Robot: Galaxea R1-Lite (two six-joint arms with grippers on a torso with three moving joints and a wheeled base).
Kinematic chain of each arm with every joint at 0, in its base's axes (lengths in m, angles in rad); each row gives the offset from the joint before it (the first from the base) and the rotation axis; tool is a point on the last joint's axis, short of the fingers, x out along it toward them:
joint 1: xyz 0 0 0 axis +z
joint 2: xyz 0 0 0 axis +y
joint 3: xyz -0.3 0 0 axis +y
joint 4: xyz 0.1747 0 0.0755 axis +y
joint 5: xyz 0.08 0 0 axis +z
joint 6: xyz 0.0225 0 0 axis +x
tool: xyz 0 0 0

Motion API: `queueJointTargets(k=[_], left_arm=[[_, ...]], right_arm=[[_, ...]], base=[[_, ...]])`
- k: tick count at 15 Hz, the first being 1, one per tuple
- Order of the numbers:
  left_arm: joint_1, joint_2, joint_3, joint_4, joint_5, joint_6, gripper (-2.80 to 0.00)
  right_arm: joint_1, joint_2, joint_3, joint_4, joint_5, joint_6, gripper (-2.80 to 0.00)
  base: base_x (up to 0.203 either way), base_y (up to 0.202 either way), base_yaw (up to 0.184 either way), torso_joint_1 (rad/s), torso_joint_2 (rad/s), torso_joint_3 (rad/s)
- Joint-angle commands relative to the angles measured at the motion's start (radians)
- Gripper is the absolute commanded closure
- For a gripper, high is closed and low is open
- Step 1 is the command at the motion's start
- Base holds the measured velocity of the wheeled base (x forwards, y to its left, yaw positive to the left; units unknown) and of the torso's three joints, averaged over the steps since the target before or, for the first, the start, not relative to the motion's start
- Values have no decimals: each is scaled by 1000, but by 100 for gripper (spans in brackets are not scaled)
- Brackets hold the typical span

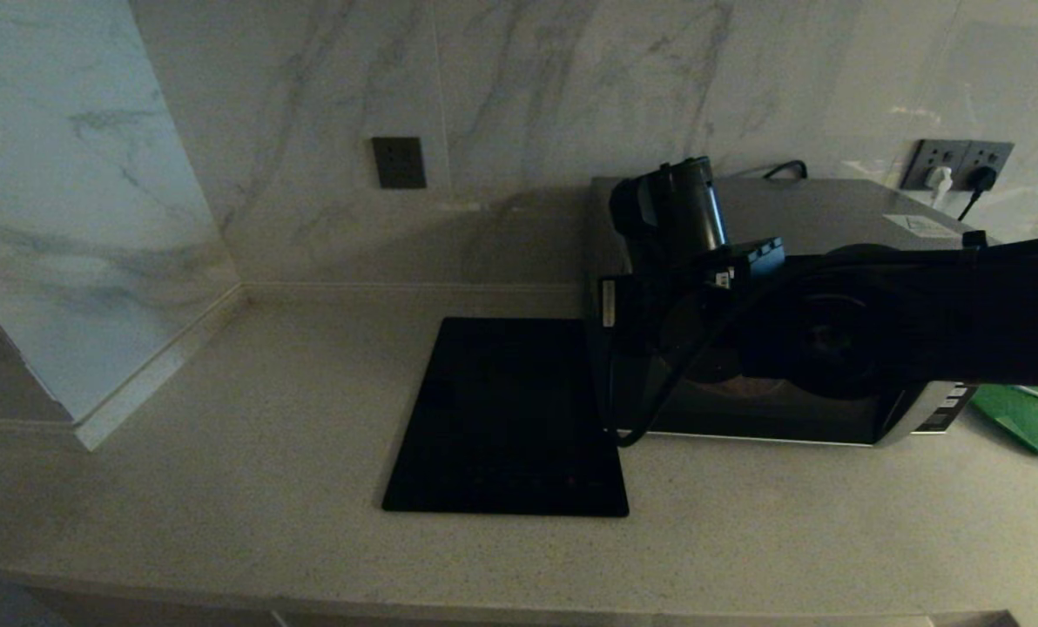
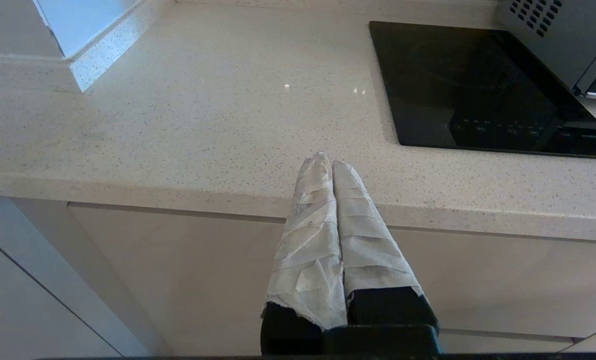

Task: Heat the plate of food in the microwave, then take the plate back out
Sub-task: Open the microwave oven

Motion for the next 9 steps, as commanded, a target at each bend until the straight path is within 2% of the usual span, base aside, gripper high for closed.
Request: queueJointTargets(k=[1, 9], left_arm=[[0, 1, 0, 0, 0, -1, 0], [0, 0, 0, 0, 0, -1, 0]], right_arm=[[-4, 10, 0, -1, -3, 3, 0], [-22, 38, -1, -53, -2, -7, 0]], base=[[0, 0, 0, 0, 0, 0], [0, 0, 0, 0, 0, 0]])
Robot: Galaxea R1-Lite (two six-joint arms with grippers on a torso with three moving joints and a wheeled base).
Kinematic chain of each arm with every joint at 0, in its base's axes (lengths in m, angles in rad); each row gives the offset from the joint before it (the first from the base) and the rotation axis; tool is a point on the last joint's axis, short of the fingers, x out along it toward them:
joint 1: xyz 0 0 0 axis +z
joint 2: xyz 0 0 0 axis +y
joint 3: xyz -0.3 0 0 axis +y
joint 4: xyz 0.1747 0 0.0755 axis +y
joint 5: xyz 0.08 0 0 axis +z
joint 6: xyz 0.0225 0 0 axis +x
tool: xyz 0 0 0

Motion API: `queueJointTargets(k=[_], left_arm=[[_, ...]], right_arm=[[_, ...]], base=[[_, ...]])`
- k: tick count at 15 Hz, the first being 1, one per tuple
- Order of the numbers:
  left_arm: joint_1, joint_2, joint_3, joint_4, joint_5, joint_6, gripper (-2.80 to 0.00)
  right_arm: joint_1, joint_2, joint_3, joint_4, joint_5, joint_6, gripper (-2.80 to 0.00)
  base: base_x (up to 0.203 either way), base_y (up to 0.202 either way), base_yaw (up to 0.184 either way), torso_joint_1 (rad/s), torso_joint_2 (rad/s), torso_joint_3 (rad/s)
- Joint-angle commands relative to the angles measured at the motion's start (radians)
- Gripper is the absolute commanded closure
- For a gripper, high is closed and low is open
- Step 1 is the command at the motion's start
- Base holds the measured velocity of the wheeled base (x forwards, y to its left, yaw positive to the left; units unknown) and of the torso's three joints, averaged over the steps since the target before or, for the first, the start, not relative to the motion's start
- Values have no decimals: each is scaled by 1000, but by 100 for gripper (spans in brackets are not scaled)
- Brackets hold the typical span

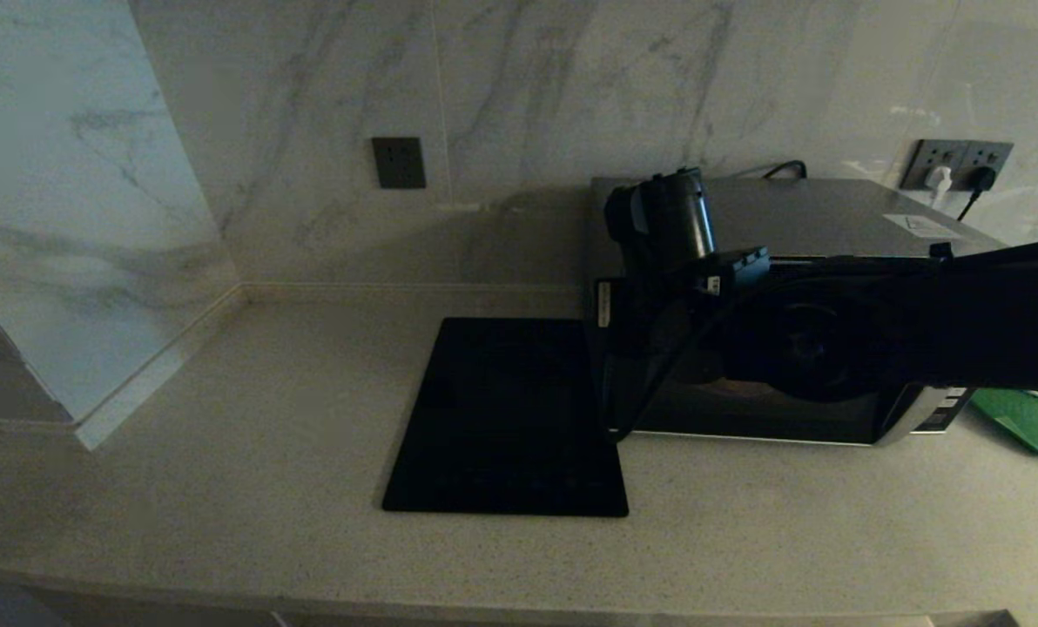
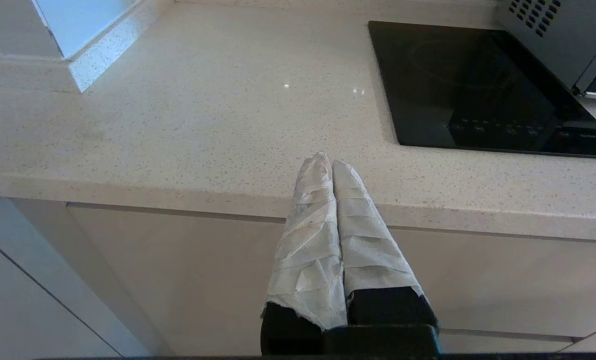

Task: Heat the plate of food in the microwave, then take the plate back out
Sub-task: Open the microwave oven

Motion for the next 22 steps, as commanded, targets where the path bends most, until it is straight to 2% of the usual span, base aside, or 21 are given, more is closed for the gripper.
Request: queueJointTargets(k=[1, 18, 22], left_arm=[[0, 1, 0, 0, 0, -1, 0], [1, 0, 0, 0, 0, -1, 0], [0, 0, 0, 0, 0, -1, 0]], right_arm=[[-7, 9, -4, -2, -4, 0, 0], [-40, 51, -41, -3, -4, 1, 0], [-38, -34, -5, -1, -4, -1, 0]], base=[[0, 0, 0, 0, 0, 0], [0, 0, 0, 0, 0, 0], [0, 0, 0, 0, 0, 0]])
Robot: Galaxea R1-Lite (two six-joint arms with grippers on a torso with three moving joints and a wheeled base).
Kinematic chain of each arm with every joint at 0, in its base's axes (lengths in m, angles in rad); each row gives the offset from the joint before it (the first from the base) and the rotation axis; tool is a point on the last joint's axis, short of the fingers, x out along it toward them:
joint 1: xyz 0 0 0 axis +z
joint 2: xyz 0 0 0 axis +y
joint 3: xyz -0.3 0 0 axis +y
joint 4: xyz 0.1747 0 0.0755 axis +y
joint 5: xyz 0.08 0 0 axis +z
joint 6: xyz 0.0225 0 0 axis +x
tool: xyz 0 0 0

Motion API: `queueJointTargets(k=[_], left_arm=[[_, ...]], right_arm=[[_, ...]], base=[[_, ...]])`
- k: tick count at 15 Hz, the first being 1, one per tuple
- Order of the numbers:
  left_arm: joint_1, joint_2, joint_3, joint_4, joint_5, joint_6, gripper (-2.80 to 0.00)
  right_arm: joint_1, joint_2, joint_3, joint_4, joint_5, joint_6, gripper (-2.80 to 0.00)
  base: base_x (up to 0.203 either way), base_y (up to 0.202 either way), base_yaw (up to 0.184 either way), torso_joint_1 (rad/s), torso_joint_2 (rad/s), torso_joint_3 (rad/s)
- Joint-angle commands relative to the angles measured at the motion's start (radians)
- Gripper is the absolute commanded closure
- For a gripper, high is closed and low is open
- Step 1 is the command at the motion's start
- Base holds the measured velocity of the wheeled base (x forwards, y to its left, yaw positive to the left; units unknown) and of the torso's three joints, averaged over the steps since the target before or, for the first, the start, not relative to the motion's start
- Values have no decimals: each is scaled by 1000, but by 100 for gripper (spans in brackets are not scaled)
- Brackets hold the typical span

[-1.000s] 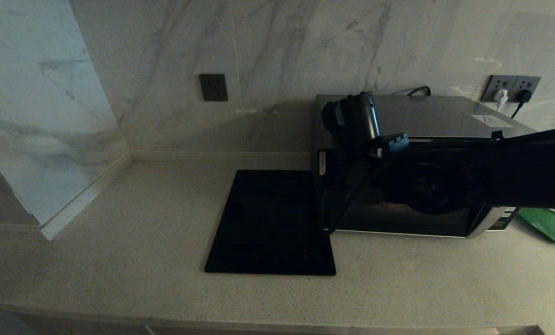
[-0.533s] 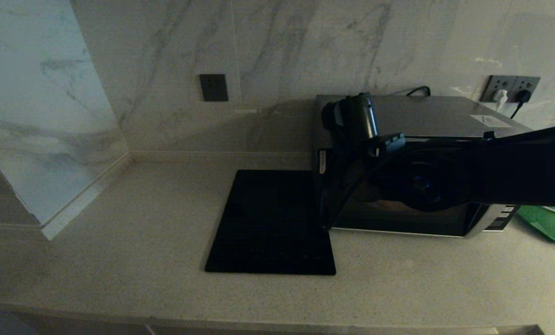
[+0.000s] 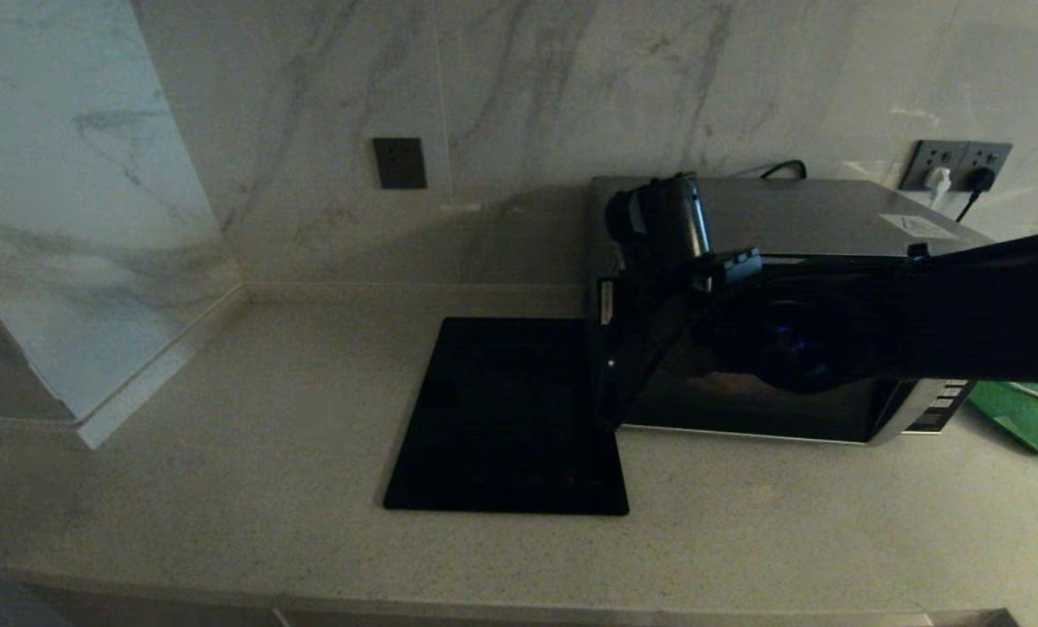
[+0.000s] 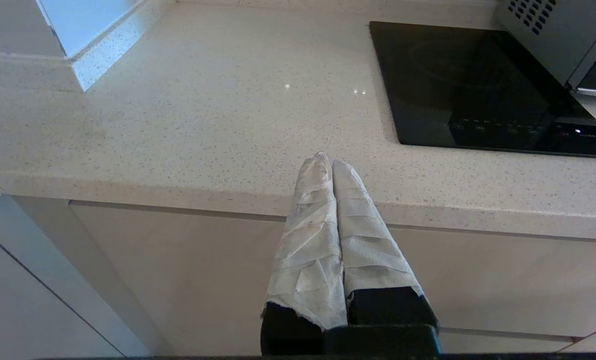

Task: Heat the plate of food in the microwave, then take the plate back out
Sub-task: Open the microwave oven

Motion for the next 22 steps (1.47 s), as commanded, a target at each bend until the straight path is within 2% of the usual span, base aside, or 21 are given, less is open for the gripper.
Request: queueJointTargets(k=[1, 6, 10, 14, 17, 20, 22], left_arm=[[1, 1, 0, 0, 1, -1, 0], [0, 0, 0, 0, 1, -1, 0], [1, 1, 0, 0, 1, -1, 0], [2, 0, 0, 0, 1, -1, 0], [0, 0, 0, 0, 1, -1, 0], [2, 0, 0, 0, 1, -1, 0], [1, 0, 0, 0, 1, -1, 0]], right_arm=[[1, -88, 38, 1, -5, -4, 0], [0, -336, 190, 5, -5, -15, 0], [-28, -614, 386, 13, -22, -51, 0], [-175, -888, 557, 18, -26, -103, 0], [-243, -1121, 697, 26, -24, -146, 0], [-366, -1319, 771, 117, -20, -165, 0], [-407, -1427, 806, 188, -20, -168, 0]], base=[[0, 0, 0, 0, 0, 0], [0, 0, 0, 0, 0, 0], [0, 0, 0, 0, 0, 0], [0, 0, 0, 0, 0, 0], [0, 0, 0, 0, 0, 0], [0, 0, 0, 0, 0, 0], [0, 0, 0, 0, 0, 0]])
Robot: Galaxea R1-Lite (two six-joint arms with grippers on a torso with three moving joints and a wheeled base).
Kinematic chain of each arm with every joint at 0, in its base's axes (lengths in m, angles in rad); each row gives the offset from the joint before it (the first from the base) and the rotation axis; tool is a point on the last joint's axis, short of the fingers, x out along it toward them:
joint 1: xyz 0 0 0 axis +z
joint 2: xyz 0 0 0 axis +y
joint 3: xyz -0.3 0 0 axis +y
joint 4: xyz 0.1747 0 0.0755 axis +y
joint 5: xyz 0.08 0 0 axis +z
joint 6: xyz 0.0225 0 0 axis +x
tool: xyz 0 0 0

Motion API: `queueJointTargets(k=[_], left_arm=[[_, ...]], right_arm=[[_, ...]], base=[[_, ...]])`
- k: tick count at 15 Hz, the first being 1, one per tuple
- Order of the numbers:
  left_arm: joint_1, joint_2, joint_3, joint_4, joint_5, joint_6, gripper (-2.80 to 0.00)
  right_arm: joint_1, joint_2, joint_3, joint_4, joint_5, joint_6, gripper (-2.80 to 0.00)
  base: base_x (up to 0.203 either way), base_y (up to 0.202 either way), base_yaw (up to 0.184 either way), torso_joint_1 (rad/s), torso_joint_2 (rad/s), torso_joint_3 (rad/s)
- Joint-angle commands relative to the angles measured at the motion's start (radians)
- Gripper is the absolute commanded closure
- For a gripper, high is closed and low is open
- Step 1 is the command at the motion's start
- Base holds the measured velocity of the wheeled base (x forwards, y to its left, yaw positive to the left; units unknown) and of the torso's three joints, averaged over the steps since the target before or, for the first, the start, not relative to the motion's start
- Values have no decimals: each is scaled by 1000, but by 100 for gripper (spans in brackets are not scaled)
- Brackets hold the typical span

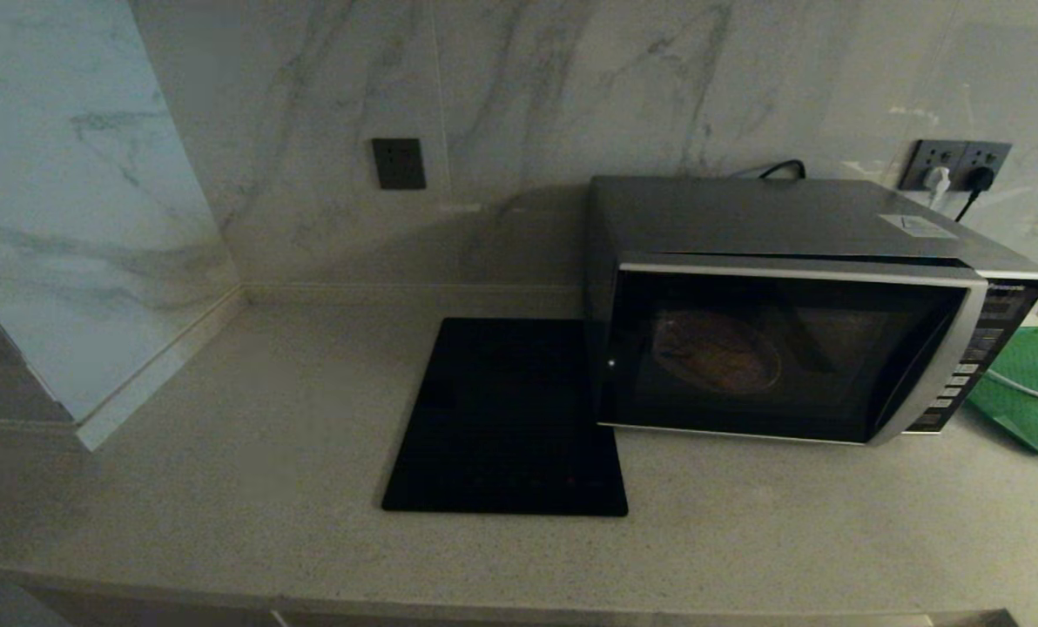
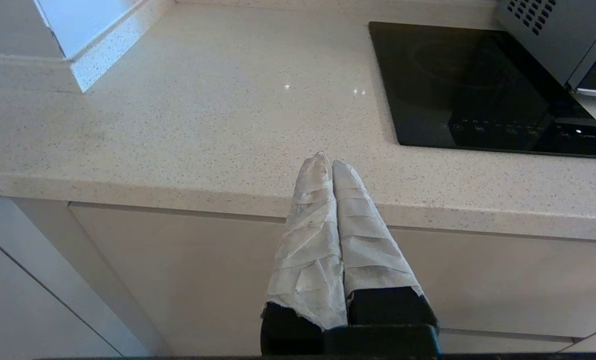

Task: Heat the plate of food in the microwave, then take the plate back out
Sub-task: Open the microwave oven

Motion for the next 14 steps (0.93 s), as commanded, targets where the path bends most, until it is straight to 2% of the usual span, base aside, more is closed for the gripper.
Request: queueJointTargets(k=[1, 7, 9, 14], left_arm=[[1, 0, 0, 0, 0, -1, 0], [1, 1, 0, 0, 0, -1, 0], [1, 0, 0, 0, 0, -1, 0], [0, 0, 0, 0, 0, -1, 0]], right_arm=[[-66, -198, 48, 74, -4, 3, 0], [-121, -478, 186, 226, 6, 29, 0], [-124, -482, 207, 239, 13, 105, 0], [-127, -484, 237, 241, 15, 143, 0]], base=[[0, 0, 0, 0, 0, 0], [0, 0, 0, 0, 0, 0], [0, 0, 0, 0, 0, 0], [0, 0, 0, 0, 0, 0]])
